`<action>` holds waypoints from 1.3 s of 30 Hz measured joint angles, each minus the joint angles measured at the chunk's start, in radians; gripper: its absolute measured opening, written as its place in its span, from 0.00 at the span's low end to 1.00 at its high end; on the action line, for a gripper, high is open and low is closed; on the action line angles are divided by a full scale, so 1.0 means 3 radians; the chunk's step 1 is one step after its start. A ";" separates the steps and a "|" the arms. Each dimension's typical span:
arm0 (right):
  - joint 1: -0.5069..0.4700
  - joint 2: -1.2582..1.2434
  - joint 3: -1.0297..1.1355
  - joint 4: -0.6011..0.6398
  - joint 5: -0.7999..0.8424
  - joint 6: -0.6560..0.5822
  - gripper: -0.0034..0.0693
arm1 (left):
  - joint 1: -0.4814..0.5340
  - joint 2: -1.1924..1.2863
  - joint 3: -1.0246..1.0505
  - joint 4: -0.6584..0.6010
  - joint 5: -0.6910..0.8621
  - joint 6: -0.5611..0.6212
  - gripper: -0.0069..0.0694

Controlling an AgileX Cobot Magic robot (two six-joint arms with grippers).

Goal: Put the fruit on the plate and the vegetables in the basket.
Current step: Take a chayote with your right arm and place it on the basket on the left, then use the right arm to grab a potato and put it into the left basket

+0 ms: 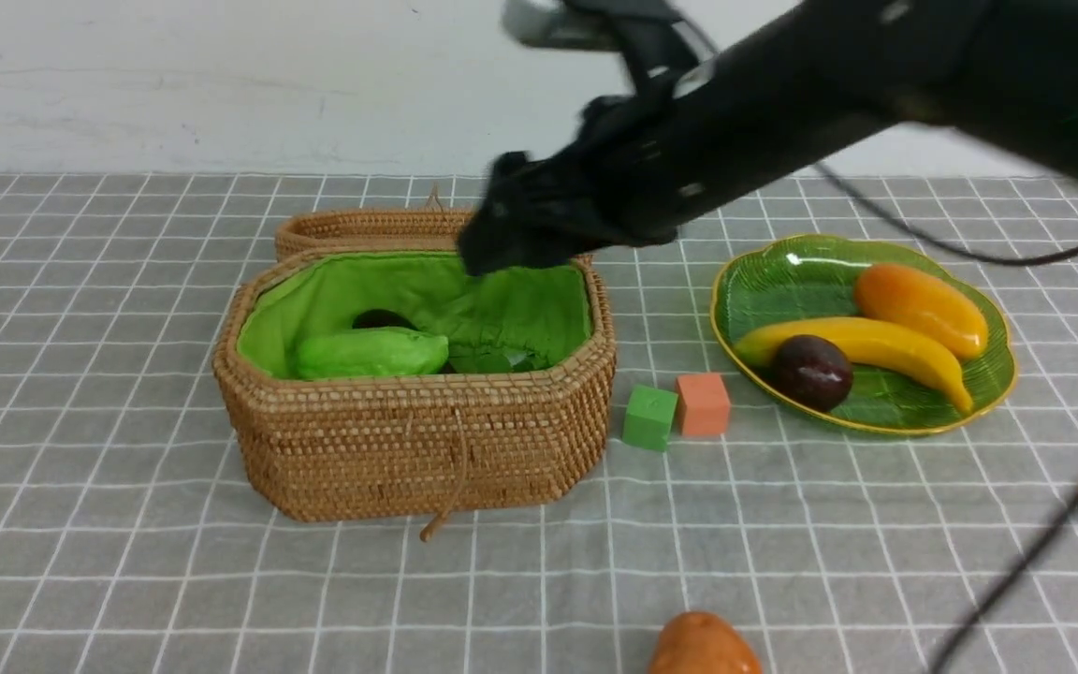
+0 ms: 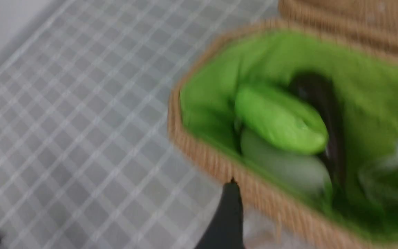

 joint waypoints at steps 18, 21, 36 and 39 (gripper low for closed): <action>0.0092 -0.0345 0.2523 -0.0102 -0.0587 0.1415 0.84 | 0.0000 0.0000 0.0000 0.0000 0.0000 0.0003 0.40; 0.0096 -0.0327 0.2616 0.0037 -0.0721 0.1395 0.84 | 0.0000 0.0000 0.0000 0.0000 0.0000 0.0003 0.40; 0.0093 -0.0301 0.2647 0.0470 -0.0747 0.0745 0.80 | 0.0000 0.0000 0.0000 0.0000 0.0000 0.0003 0.40; 0.0093 -0.0287 0.2661 0.0664 -0.0730 0.0543 0.80 | 0.0000 0.0000 0.0000 0.0000 0.0000 0.0003 0.40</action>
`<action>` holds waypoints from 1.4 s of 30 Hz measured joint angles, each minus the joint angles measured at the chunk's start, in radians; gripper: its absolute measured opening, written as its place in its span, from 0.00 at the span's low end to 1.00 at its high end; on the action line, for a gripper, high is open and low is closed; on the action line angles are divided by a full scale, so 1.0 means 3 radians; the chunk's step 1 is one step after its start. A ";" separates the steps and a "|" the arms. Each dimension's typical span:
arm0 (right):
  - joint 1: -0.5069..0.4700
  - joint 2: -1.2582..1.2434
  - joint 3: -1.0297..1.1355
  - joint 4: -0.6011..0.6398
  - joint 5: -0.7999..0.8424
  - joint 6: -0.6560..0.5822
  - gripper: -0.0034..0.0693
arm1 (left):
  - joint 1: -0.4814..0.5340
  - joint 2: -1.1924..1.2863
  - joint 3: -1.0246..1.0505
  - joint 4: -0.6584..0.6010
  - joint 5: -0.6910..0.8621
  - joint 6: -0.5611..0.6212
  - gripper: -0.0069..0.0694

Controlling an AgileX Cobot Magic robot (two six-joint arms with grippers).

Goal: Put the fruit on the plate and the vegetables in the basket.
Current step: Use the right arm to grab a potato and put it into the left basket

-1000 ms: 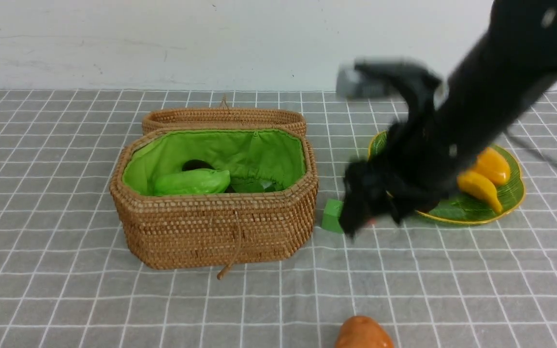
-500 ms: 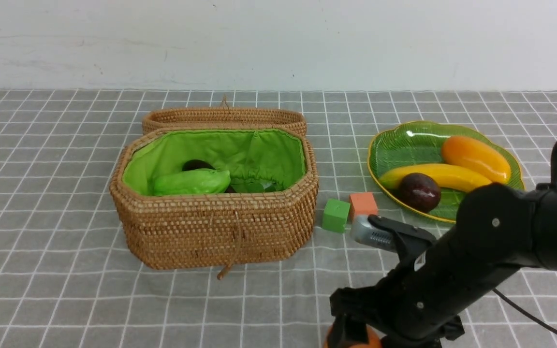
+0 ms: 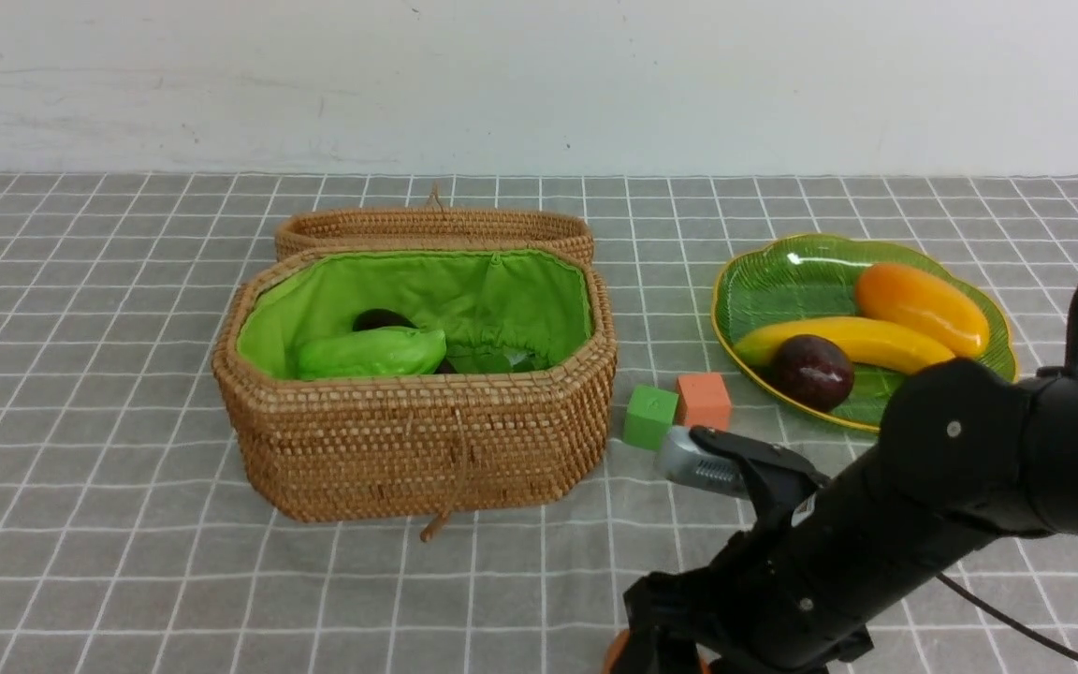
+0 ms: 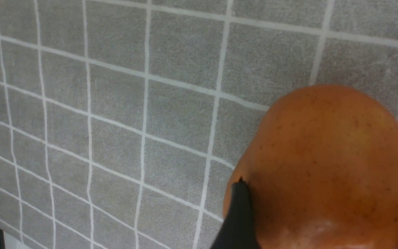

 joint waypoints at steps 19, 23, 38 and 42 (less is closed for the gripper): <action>0.0000 0.0003 -0.0154 0.0037 0.0064 -0.0087 0.80 | 0.0000 0.0000 0.0000 0.0000 0.0000 0.0001 0.40; 0.0000 0.0003 -0.0384 0.0021 0.0109 -0.0087 0.80 | 0.0000 0.0000 0.0000 0.0000 0.0000 0.0001 0.40; 0.0000 0.0240 -0.1917 0.0011 -0.0201 -0.0287 0.80 | 0.0000 0.0000 0.0000 0.0000 0.0000 0.0001 0.40; 0.0000 0.0691 -0.2530 0.0000 -0.0520 -0.0336 0.80 | 0.0000 0.0000 0.0000 0.0000 0.0000 0.0001 0.40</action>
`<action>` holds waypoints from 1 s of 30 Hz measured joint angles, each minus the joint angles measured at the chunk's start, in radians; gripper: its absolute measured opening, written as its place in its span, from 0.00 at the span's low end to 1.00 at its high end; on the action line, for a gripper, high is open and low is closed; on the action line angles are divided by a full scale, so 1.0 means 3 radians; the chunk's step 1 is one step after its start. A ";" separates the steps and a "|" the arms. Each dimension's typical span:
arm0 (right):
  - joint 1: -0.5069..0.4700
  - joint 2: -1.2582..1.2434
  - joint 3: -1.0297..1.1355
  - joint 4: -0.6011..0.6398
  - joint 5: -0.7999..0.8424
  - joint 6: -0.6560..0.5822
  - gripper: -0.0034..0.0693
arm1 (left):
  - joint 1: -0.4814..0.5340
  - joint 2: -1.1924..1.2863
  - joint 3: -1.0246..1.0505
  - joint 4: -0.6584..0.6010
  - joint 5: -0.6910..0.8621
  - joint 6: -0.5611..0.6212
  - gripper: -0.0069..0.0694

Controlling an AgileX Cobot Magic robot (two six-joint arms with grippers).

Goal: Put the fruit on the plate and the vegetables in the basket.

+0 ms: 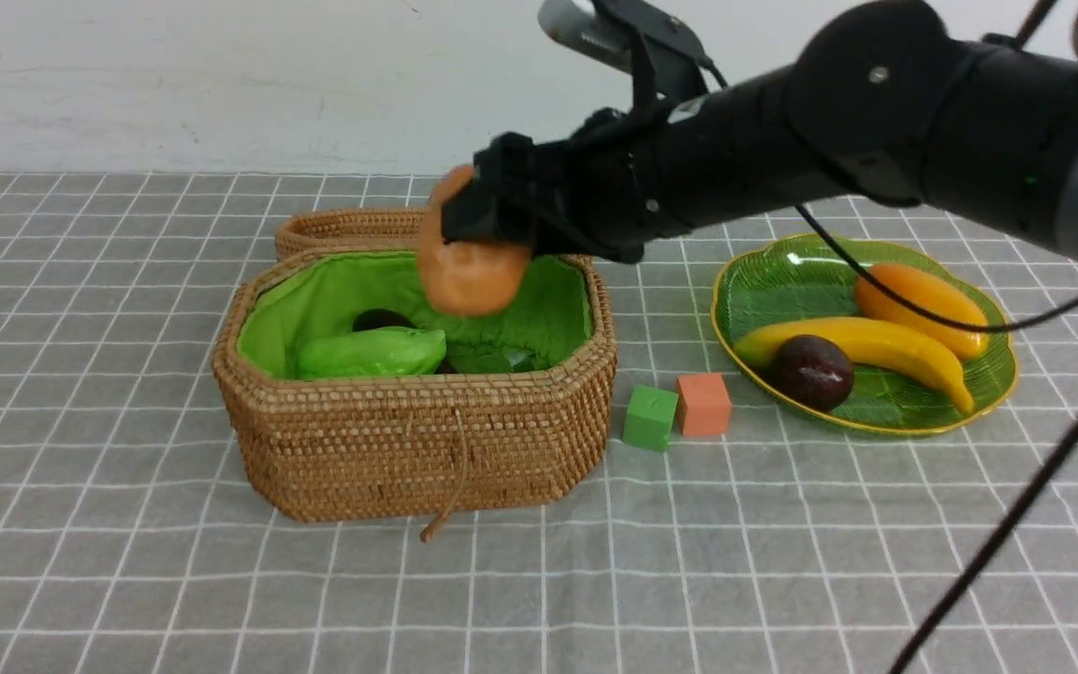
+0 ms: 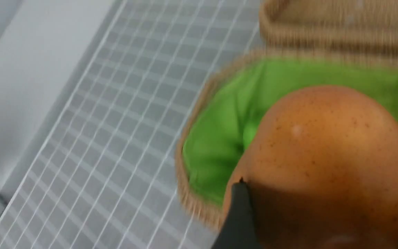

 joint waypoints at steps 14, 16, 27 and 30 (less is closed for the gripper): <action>-0.0063 0.0469 -0.0394 -0.0652 0.0122 -0.0010 0.98 | 0.0000 0.0000 0.0000 0.0000 0.0000 0.0000 0.40; -0.0088 0.0434 -0.0394 -0.0680 0.0231 -0.0010 0.98 | 0.0000 0.0000 0.0000 0.0000 0.0000 0.0000 0.40; -0.0192 -0.0386 -0.0398 -0.1238 0.1894 0.0105 0.56 | 0.0000 0.0000 0.0000 0.0000 0.0000 0.0000 0.40; -0.0192 -0.0674 -0.0401 -0.1590 0.2306 0.0368 0.37 | 0.0000 0.0000 0.0000 0.0000 0.0000 0.0000 0.40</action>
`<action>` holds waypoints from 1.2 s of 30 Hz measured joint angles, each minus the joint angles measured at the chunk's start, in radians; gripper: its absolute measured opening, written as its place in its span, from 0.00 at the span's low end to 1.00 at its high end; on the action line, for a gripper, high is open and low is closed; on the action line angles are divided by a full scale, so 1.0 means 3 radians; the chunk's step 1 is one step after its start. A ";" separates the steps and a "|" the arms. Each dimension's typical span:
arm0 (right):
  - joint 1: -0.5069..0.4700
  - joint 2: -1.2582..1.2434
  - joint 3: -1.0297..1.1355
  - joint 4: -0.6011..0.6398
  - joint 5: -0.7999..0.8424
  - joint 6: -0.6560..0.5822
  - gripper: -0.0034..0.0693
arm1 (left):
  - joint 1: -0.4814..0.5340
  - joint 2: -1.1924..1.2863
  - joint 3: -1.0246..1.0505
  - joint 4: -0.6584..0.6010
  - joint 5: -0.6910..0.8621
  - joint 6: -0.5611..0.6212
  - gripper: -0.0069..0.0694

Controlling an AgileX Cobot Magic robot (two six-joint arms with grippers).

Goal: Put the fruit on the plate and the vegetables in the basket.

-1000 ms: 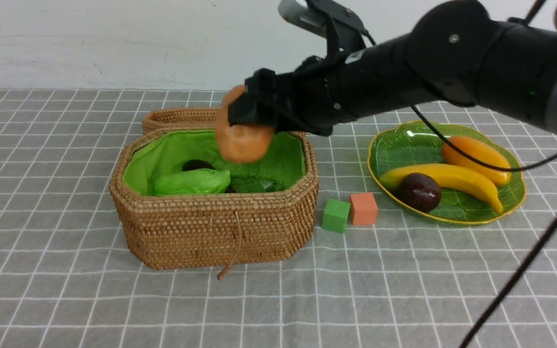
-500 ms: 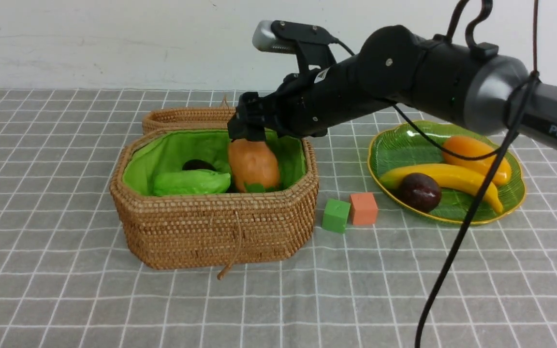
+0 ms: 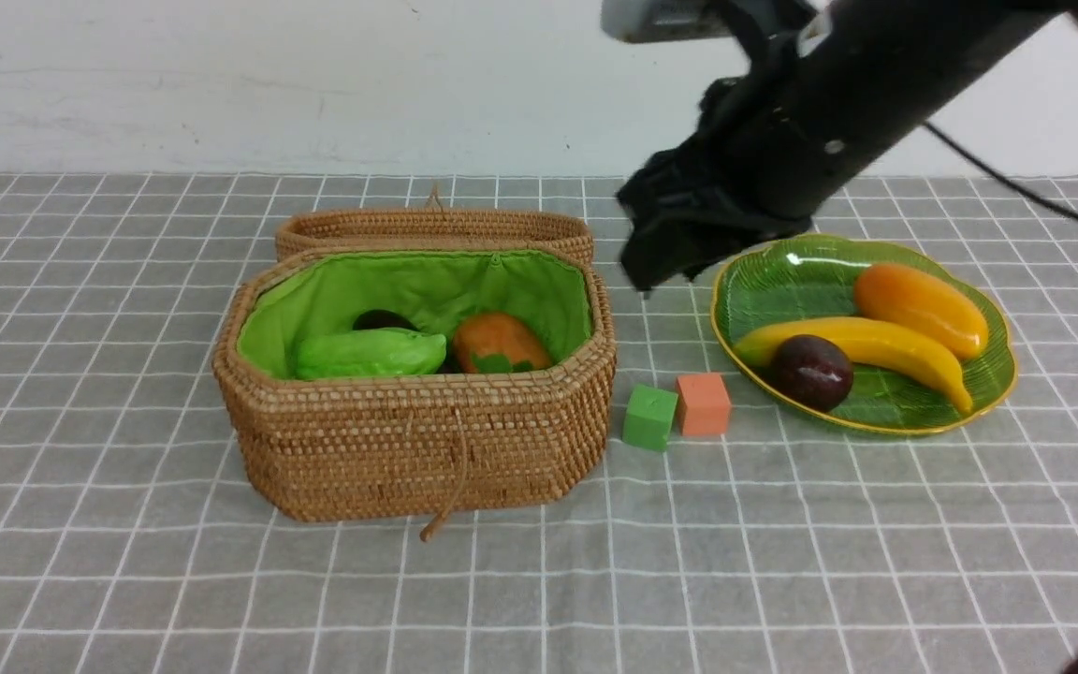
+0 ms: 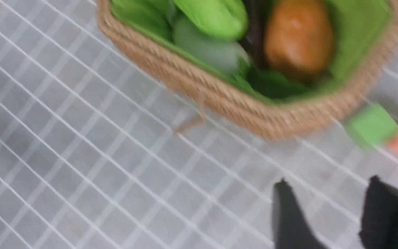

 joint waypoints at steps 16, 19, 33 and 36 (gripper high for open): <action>-0.0001 -0.0579 0.0000 -0.0630 0.0209 0.0386 0.02 | 0.0000 0.0000 0.0000 0.0000 0.0000 0.0000 0.40; -0.0004 -0.0572 0.0000 -0.0605 0.0211 0.0386 0.02 | 0.0000 0.0000 0.0000 0.0000 0.0000 0.0000 0.40; -0.0710 -0.1935 0.1151 -0.1385 -0.1181 0.0437 0.04 | 0.0000 0.0000 0.0000 0.0000 0.0000 0.0000 0.40; -0.1134 -0.2687 0.2286 -0.1515 -0.2061 0.0609 0.04 | 0.0000 0.0000 0.0000 0.0000 0.0000 0.0000 0.40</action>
